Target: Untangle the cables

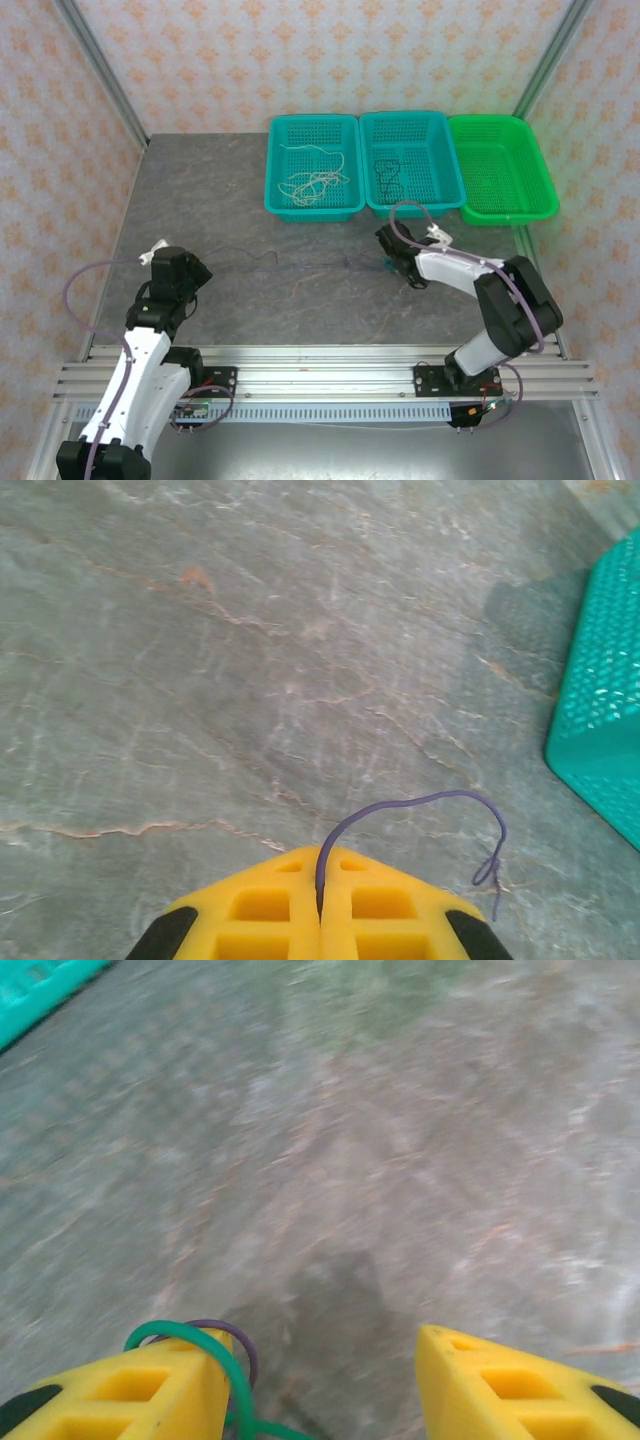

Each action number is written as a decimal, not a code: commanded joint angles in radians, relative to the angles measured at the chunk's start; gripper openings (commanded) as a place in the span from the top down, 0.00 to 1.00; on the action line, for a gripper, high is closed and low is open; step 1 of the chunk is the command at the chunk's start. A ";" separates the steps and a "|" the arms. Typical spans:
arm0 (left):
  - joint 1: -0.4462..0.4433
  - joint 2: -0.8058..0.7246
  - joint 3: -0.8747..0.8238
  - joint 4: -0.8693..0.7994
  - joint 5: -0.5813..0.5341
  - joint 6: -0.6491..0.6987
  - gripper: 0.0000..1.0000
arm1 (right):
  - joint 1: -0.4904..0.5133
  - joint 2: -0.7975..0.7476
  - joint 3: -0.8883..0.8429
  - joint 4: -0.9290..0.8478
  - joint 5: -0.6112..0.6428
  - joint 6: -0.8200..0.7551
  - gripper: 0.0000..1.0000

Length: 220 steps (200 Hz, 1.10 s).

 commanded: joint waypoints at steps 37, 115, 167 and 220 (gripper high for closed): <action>0.030 0.093 0.010 -0.016 -0.003 -0.018 1.00 | -0.059 -0.257 -0.124 0.011 0.063 -0.105 0.38; 0.030 0.139 -0.005 0.074 0.071 0.003 1.00 | 0.276 -0.351 -0.110 0.357 -0.314 -0.821 0.14; 0.030 0.110 0.007 0.029 0.011 0.017 1.00 | 0.305 -0.006 0.027 0.303 -0.314 -0.571 0.26; 0.030 0.098 0.013 -0.058 -0.134 -0.011 1.00 | 0.299 0.160 0.098 0.146 -0.143 -0.305 0.71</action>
